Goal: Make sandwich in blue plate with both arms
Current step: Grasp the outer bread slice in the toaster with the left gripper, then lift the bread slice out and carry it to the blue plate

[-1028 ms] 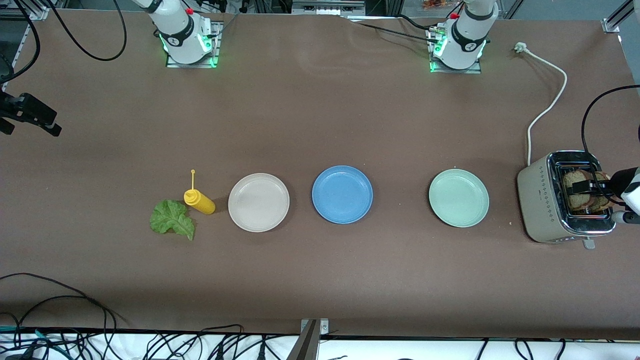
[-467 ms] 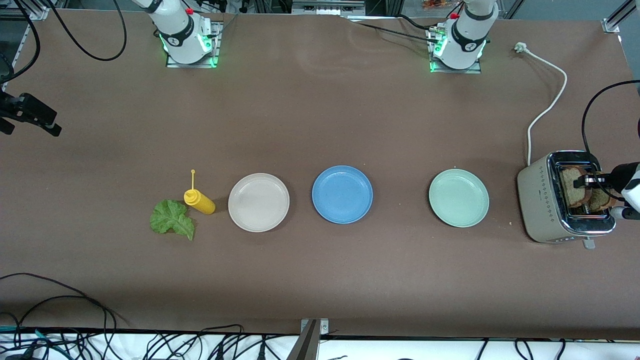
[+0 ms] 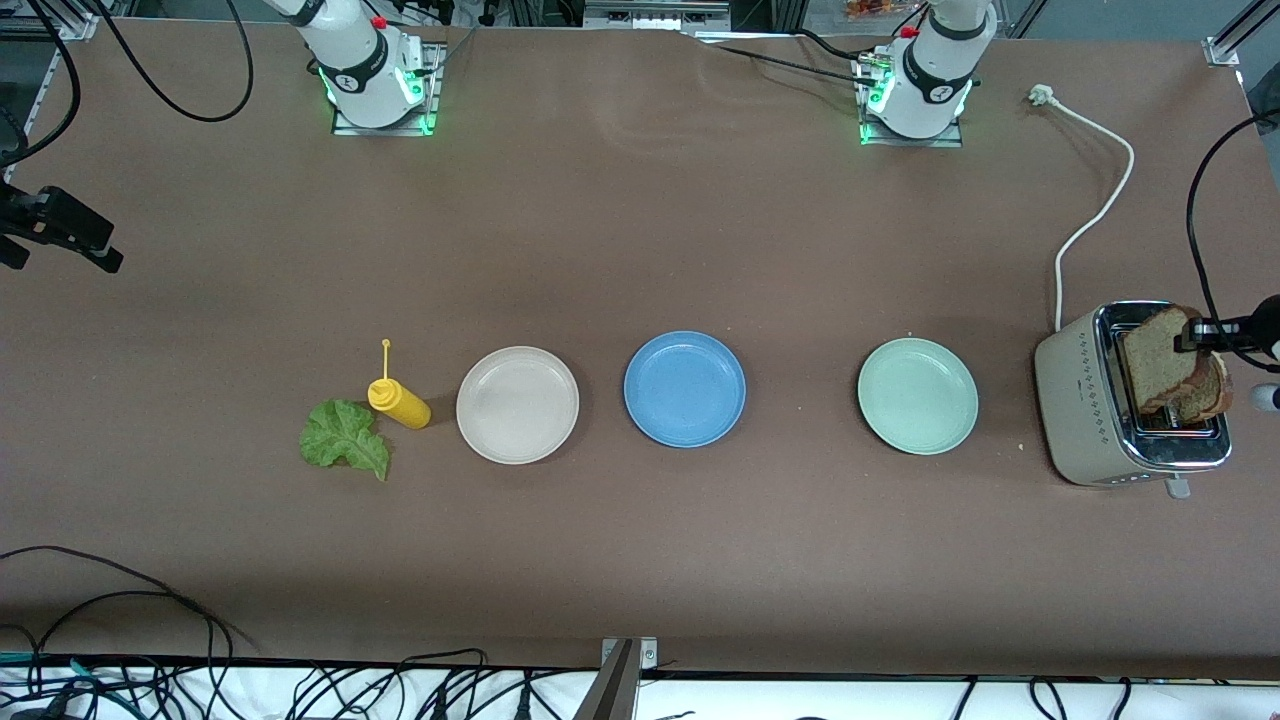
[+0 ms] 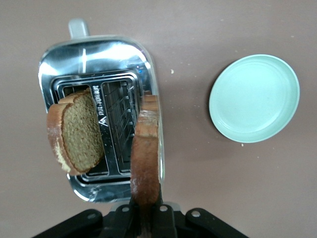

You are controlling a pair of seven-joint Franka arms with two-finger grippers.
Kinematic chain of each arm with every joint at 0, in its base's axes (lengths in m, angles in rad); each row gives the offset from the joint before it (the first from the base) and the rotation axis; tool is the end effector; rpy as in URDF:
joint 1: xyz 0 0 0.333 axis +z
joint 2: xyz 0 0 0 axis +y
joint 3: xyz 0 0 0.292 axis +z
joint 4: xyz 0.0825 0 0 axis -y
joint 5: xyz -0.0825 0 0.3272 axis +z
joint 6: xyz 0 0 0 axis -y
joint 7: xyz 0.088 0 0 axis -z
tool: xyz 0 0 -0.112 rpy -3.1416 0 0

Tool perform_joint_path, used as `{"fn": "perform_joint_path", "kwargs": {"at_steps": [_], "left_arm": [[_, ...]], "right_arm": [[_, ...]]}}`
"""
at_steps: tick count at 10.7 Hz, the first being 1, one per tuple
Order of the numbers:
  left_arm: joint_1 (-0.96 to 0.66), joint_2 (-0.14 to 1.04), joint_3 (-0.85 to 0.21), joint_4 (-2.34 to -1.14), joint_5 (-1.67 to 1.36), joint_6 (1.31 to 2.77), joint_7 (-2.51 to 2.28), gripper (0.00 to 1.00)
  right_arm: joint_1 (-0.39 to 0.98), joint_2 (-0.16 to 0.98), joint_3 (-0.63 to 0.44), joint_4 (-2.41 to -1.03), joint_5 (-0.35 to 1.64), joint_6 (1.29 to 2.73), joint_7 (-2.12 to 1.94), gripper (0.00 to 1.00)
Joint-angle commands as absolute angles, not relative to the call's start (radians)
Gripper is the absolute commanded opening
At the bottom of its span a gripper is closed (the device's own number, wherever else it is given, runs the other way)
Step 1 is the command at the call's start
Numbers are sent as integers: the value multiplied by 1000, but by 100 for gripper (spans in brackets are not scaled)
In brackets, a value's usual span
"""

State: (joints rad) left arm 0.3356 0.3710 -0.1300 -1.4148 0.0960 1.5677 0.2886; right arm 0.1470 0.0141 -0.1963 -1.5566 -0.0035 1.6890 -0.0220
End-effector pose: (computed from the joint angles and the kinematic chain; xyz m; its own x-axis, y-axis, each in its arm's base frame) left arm 0.5646 0.1400 0.4591 0.9719 -0.0889 -0.2179 -0.0875 -0.9960 0.0158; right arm 0.5137 -0.0249 0.6056 0.9927 -0.0262 0.1181 -0.0274 -0.9996 0.0089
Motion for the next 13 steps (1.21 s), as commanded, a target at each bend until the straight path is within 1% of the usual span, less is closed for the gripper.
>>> {"fn": "perform_joint_path", "kwargs": {"at_steps": [1, 3, 5, 6, 8, 9, 11, 13], "left_arm": [[180, 278, -127, -1411, 195, 1481, 249, 0], [89, 256, -149, -1411, 178, 1424, 235, 0], [71, 268, -256, -1413, 140, 1414, 230, 0], [63, 299, -274, -1411, 74, 1414, 227, 0], [42, 366, -279, -1411, -152, 1425, 224, 0], [13, 388, -279, -1411, -222, 1442, 222, 0], [-46, 438, -279, -1410, -328, 1524, 186, 0], [-58, 517, -279, -1410, -518, 1626, 183, 0]], "right_arm": [[146, 15, -196, -1542, 14, 1671, -41, 100], [144, 15, -196, -1540, 14, 1671, -41, 100], [144, 14, -198, -1540, 14, 1672, -41, 100], [144, 14, -198, -1540, 15, 1672, -41, 100], [144, 15, -198, -1540, 15, 1672, -35, 100], [144, 15, -198, -1540, 14, 1674, -37, 100], [144, 15, -198, -1540, 14, 1672, -40, 100], [144, 15, -198, -1540, 14, 1672, -41, 100]]}}
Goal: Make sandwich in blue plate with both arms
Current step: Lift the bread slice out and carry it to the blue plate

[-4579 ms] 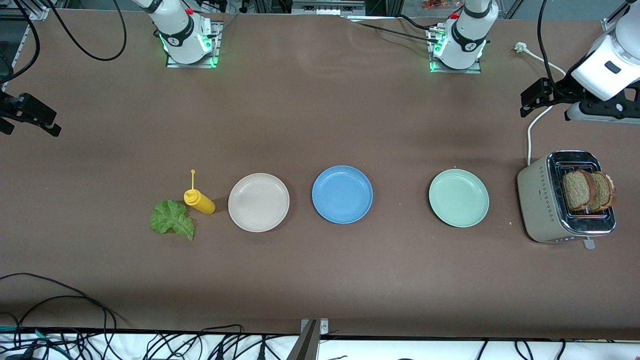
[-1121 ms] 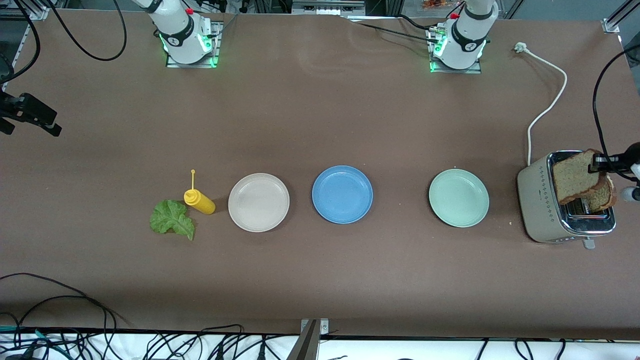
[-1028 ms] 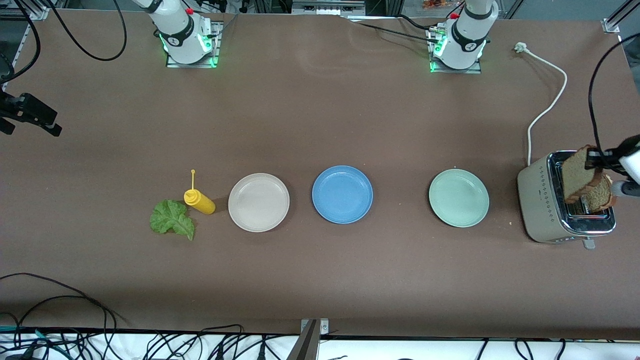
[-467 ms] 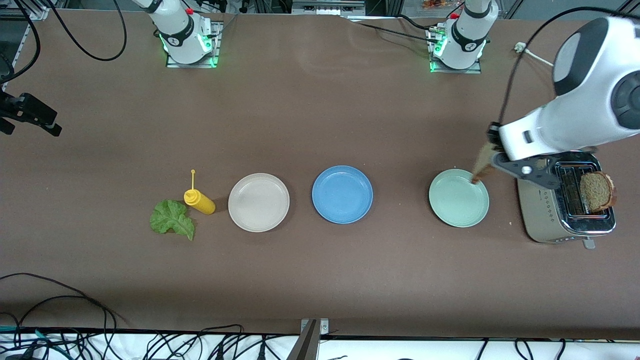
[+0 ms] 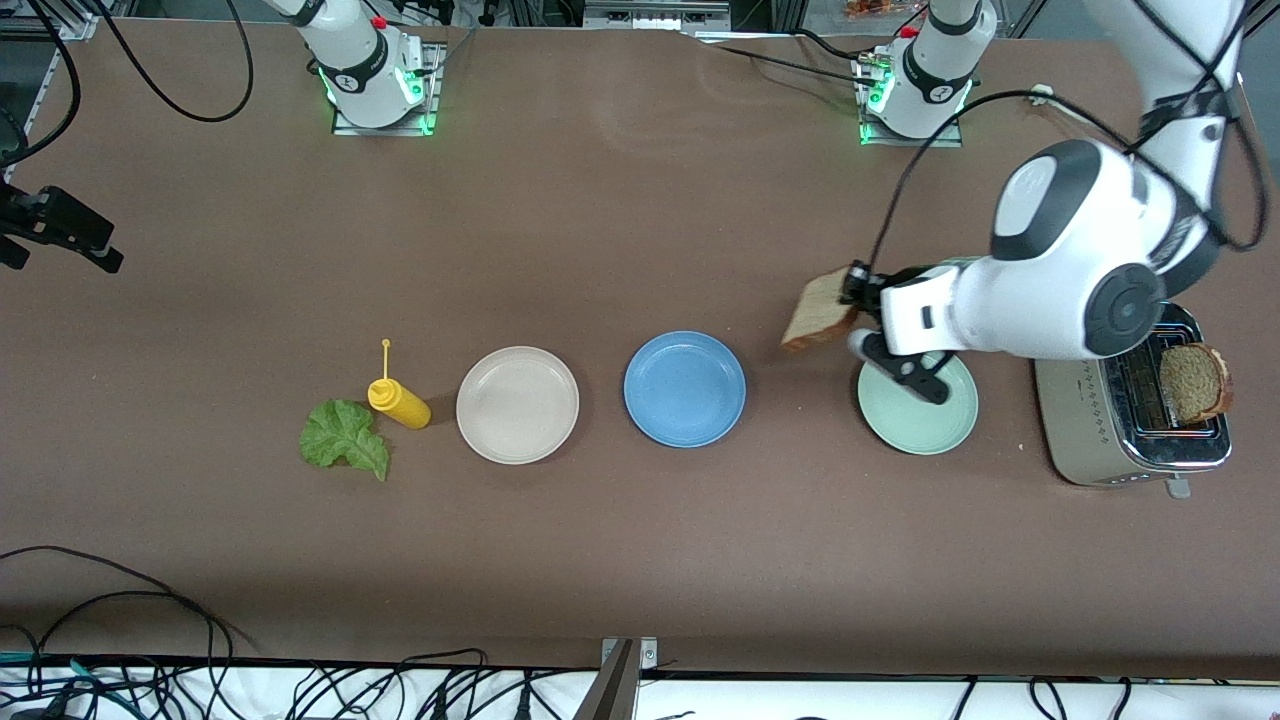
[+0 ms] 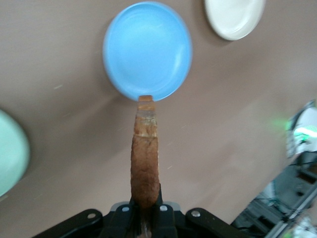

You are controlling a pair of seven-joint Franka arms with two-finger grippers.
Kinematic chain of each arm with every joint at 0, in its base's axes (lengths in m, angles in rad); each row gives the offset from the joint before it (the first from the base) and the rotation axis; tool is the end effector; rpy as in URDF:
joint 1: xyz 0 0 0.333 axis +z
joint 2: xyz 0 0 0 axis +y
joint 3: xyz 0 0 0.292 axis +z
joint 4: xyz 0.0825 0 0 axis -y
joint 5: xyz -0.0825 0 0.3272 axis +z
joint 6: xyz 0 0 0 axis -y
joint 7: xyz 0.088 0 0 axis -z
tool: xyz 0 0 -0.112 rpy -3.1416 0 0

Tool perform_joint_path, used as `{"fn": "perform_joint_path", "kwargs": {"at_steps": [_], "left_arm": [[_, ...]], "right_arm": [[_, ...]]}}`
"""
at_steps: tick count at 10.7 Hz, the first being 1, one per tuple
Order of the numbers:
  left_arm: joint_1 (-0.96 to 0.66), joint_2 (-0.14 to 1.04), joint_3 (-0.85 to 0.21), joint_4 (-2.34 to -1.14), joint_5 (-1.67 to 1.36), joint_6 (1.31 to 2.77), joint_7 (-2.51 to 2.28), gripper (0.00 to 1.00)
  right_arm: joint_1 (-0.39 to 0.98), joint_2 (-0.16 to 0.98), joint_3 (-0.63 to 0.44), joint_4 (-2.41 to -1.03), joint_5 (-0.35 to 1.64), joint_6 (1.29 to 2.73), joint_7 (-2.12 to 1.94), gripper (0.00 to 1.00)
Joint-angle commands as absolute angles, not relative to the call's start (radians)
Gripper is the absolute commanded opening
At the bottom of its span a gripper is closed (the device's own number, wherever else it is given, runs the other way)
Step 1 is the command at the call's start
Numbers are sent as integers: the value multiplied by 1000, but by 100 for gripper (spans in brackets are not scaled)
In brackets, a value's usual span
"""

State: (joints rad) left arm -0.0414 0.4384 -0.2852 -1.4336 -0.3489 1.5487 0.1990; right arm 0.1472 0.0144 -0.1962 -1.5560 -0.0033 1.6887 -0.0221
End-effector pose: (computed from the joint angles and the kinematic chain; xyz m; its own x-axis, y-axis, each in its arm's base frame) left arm 0.5497 -0.1995 0.4296 0.8458 -0.4921 -0.2060 -0.3470 -0.8007 0.4883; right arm 0.5138 -0.0248 0.6057 0.9927 -0.0258 0.1181 -0.0270 -0.9996 0.0087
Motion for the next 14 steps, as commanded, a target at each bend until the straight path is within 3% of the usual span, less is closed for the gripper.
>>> {"fn": "perform_joint_path", "kwargs": {"at_steps": [1, 5, 10, 14], "left_arm": [[-58, 559, -279, -1410, -620, 1661, 184, 0], [-66, 731, -279, -1361, -814, 1753, 251, 0], [-116, 857, -278, -1362, -834, 1919, 431, 0], [-127, 880, -278, -1367, -836, 1942, 449, 0]], "right_arm": [[143, 14, -198, -1540, 14, 1672, -41, 100], [143, 14, -198, -1540, 14, 1672, -41, 100], [143, 14, -198, -1540, 14, 1672, -41, 100], [143, 12, -198, -1540, 14, 1672, -41, 100]]}}
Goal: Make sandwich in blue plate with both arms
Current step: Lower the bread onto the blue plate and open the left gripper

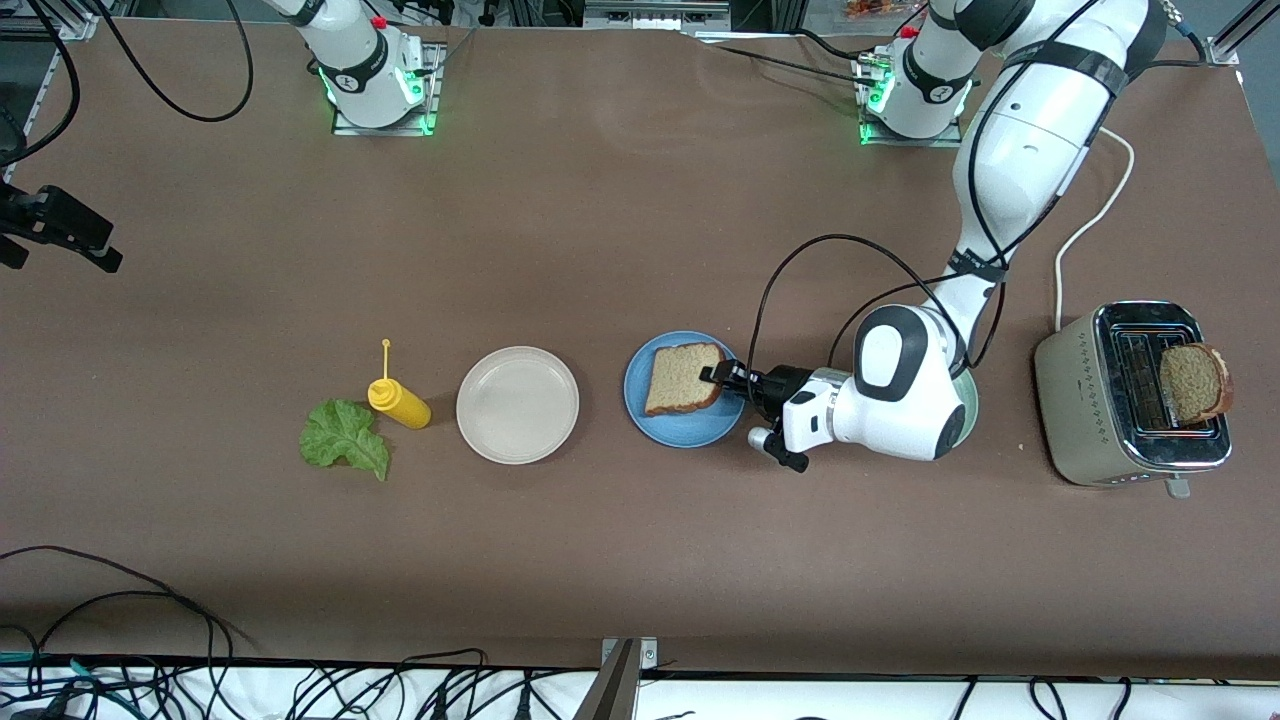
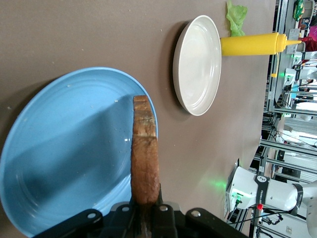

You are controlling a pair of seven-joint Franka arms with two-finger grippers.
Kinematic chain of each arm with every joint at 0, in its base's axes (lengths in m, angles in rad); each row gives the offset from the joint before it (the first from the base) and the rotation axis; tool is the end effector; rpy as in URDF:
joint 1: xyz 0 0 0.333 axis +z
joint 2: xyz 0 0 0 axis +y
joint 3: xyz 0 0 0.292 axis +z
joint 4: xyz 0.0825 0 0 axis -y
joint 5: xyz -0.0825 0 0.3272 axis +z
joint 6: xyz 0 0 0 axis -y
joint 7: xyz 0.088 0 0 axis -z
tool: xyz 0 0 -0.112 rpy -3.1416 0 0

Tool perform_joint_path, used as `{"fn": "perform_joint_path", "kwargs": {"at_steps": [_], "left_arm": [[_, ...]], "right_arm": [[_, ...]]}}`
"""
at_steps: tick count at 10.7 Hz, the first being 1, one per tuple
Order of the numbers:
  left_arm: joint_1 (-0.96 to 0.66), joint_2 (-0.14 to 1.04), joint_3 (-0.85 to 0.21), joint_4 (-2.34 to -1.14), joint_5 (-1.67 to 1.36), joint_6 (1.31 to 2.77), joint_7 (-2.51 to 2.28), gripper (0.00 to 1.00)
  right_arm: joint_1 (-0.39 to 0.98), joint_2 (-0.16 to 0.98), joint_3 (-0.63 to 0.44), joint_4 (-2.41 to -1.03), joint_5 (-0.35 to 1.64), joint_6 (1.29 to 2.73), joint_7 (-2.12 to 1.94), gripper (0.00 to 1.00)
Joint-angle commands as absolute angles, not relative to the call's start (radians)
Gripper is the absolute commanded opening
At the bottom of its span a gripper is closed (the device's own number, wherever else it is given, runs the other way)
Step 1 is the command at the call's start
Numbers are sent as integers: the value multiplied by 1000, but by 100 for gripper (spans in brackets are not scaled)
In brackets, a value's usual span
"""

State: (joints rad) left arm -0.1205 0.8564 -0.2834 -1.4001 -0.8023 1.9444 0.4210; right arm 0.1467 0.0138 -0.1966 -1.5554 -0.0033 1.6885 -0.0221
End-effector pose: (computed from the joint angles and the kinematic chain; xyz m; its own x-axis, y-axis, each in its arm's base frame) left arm 0.5923 -0.2685 0.2287 0.9253 -0.3659 -0.0995 -0.1376 -0.5685 0.8111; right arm 0.5136 -0.0252 0.6063 0.9925 -0.0267 0.1191 -0.0279 -0.9996 0.0086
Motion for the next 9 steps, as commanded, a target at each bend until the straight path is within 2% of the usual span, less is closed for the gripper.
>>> {"fn": "perform_joint_path", "kwargs": {"at_steps": [1, 6, 7, 8, 9], "left_arm": [[-127, 884, -278, -1367, -838, 1942, 469, 0], [-133, 884, -278, -1378, -897, 1941, 512, 0], [-133, 885, -278, -1378, -891, 1940, 514, 8], [-129, 885, -276, -1379, -882, 1939, 514, 38], [-126, 882, -276, -1381, -879, 1934, 514, 99]], "right_arm": [[143, 14, -198, -1540, 14, 1672, -40, 100], [146, 15, -196, -1540, 14, 1671, -41, 100], [146, 17, -196, -1540, 14, 1671, -41, 100], [149, 17, -196, -1542, 14, 1671, -41, 100], [152, 18, -195, -1542, 11, 1671, -43, 100]]}}
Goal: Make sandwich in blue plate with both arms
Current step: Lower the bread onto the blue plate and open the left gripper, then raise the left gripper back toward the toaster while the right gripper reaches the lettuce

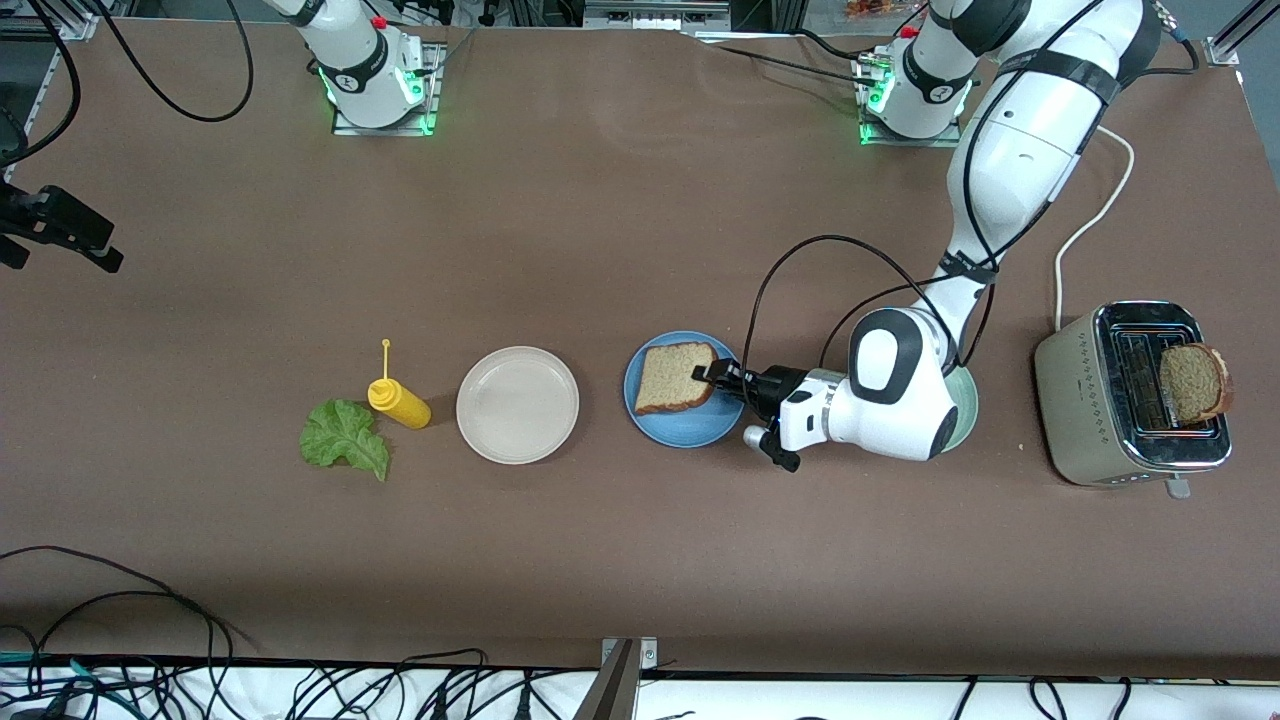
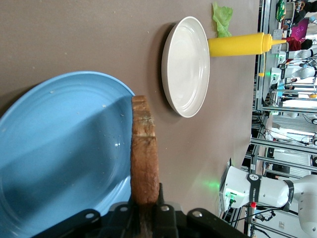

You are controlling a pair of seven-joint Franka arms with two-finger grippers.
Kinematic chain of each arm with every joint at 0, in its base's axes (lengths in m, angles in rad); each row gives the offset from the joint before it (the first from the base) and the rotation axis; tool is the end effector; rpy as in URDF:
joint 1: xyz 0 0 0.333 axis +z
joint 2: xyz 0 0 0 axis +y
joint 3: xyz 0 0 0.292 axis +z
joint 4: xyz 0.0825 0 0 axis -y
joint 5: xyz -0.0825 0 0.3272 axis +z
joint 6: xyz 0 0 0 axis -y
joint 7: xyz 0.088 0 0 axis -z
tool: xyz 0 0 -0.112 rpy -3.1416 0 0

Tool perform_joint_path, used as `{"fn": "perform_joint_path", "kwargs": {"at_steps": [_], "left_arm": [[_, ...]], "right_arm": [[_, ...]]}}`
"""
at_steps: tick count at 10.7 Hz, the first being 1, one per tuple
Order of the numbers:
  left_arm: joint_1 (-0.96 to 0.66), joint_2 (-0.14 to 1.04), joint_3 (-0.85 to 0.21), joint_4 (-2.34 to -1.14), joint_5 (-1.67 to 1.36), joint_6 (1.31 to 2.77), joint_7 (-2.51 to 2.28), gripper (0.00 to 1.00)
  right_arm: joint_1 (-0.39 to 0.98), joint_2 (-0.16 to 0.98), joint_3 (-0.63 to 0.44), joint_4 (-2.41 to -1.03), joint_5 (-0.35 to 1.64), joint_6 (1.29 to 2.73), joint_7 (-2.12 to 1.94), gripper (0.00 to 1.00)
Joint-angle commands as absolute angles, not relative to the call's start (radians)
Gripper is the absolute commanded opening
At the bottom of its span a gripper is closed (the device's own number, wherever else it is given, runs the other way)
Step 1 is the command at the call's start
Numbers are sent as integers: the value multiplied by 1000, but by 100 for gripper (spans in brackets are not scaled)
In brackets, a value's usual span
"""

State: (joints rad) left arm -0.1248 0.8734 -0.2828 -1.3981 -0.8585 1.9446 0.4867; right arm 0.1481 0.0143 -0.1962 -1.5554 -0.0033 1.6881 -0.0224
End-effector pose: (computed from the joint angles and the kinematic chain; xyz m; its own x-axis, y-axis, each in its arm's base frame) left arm 0.5911 -0.2732 0.2217 0.9244 -0.3761 -0.0638 -0.1524 -0.5175 0.8420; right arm 0.5137 -0.0243 0.6060 0.9927 -0.0246 0.1182 -0.0258 -0.9996 0.0087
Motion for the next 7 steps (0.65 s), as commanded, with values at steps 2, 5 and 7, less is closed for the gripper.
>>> {"fn": "perform_joint_path", "kwargs": {"at_steps": [2, 5, 7], "left_arm": [[-126, 879, -276, -1381, -881, 1934, 514, 100], [-98, 864, -265, -1376, -853, 1922, 548, 100], [-57, 827, -273, -1365, -631, 1916, 545, 100]], "right_arm": [[153, 23, -193, -1543, 9, 1671, -43, 100], [155, 26, -189, -1546, 6, 1667, -60, 100], [156, 41, -189, -1548, 8, 1667, -61, 100]]}}
